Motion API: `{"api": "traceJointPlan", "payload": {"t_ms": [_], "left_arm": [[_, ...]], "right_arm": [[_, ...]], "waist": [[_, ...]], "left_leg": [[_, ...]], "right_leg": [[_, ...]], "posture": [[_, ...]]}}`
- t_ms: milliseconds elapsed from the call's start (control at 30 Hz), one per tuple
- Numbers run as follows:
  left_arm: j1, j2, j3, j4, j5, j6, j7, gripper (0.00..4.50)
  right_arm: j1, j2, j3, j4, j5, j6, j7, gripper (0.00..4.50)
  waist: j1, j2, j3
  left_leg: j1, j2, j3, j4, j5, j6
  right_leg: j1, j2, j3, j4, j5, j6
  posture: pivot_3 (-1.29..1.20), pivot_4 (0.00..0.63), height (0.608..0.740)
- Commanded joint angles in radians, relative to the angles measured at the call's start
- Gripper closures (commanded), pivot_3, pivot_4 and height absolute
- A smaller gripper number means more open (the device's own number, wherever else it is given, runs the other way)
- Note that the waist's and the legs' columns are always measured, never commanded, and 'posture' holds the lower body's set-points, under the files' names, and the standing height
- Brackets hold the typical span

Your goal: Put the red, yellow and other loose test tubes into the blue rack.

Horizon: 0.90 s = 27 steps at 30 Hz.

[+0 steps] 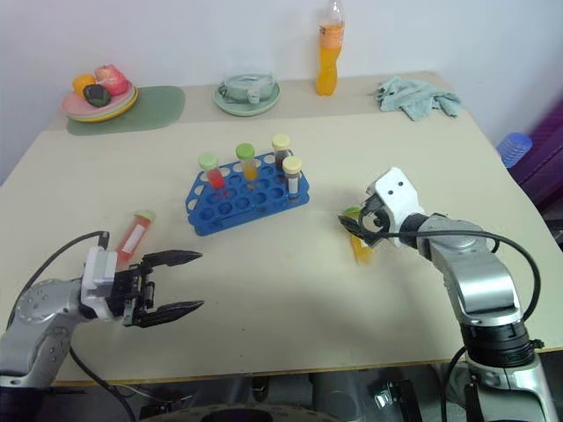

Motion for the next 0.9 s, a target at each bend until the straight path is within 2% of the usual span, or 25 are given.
{"api": "traceJointPlan", "payload": {"t_ms": [33, 200, 333, 600, 700, 767, 800, 900], "left_arm": [[-0.031, 0.043, -0.019, 0.006, 0.015, -0.013, -0.063, 0.41], [-0.061, 0.077, -0.034, 0.027, 0.036, -0.023, -0.106, 0.41], [-0.064, 0.085, -0.038, 0.03, 0.041, -0.031, -0.114, 0.41], [-0.03, 0.076, -0.024, 0.003, 0.033, -0.025, -0.078, 0.41], [-0.015, 0.071, -0.019, -0.008, 0.025, -0.023, -0.061, 0.41], [-0.008, 0.061, -0.011, -0.016, 0.014, -0.021, -0.042, 0.41], [-0.005, 0.059, -0.009, -0.021, 0.012, -0.02, -0.036, 0.41], [-0.001, 0.058, -0.005, -0.026, 0.012, -0.02, -0.026, 0.41]], "right_arm": [[-0.074, -0.017, -0.018, -0.008, 0.039, 0.236, -0.045, 0.06], [-0.143, -0.02, 0.001, -0.014, 0.08, 0.431, -0.065, 0.06], [-0.181, -0.016, 0.032, -0.016, 0.097, 0.507, -0.083, 0.06], [-0.263, 0.002, 0.118, 0.022, 0.115, 0.537, -0.106, 0.06], [-0.282, -0.009, 0.159, 0.042, 0.111, 0.506, -0.098, 0.87], [-0.292, -0.023, 0.186, 0.051, 0.113, 0.494, -0.086, 1.79], [-0.293, -0.035, 0.2, 0.053, 0.114, 0.487, -0.077, 2.44], [-0.285, -0.073, 0.236, 0.054, 0.112, 0.452, -0.052, 3.72]], "waist": [[-0.002, 0.0, 0.0], [-0.001, 0.0, 0.0], [0.0, 0.0, 0.0], [-0.002, 0.0, 0.0], [-0.001, 0.0, 0.0], [-0.001, 0.0, 0.0], [-0.002, 0.0, 0.0], [0.0, 0.0, 0.0]], "left_leg": [[-0.001, 0.0, 0.0, 0.0, 0.0, 0.0], [-0.014, 0.0, 0.0, 0.002, 0.002, 0.002], [-0.015, 0.0, 0.0, 0.002, 0.002, 0.002], [-0.014, 0.0, 0.0, 0.003, 0.002, 0.003], [-0.014, 0.0, 0.0, 0.003, 0.002, 0.003], [-0.015, 0.0, 0.0, 0.004, 0.002, 0.003], [-0.014, 0.0, 0.0, 0.004, 0.002, 0.003], [-0.014, 0.0, 0.0, 0.004, 0.002, 0.003]], "right_leg": [[-0.001, 0.0, 0.0, 0.0, 0.0, 0.0], [-0.015, 0.0, -0.001, 0.001, 0.001, 0.001], [-0.015, 0.0, -0.001, 0.002, 0.001, 0.001], [-0.014, 0.0, -0.001, 0.002, 0.002, 0.0], [-0.014, 0.0, -0.002, 0.002, 0.002, 0.001], [-0.014, 0.0, -0.001, 0.002, 0.002, 0.001], [-0.014, 0.0, -0.001, 0.002, 0.002, 0.001], [-0.013, 0.0, -0.002, 0.002, 0.002, 0.001]], "posture": [[0.0, 0.15, 0.74], [0.0, 0.15, 0.74], [0.0, 0.15, 0.74], [0.0, 0.15, 0.74], [0.0, 0.15, 0.74], [0.0, 0.15, 0.74], [0.0, 0.15, 0.74], [0.0, 0.15, 0.74]]}}
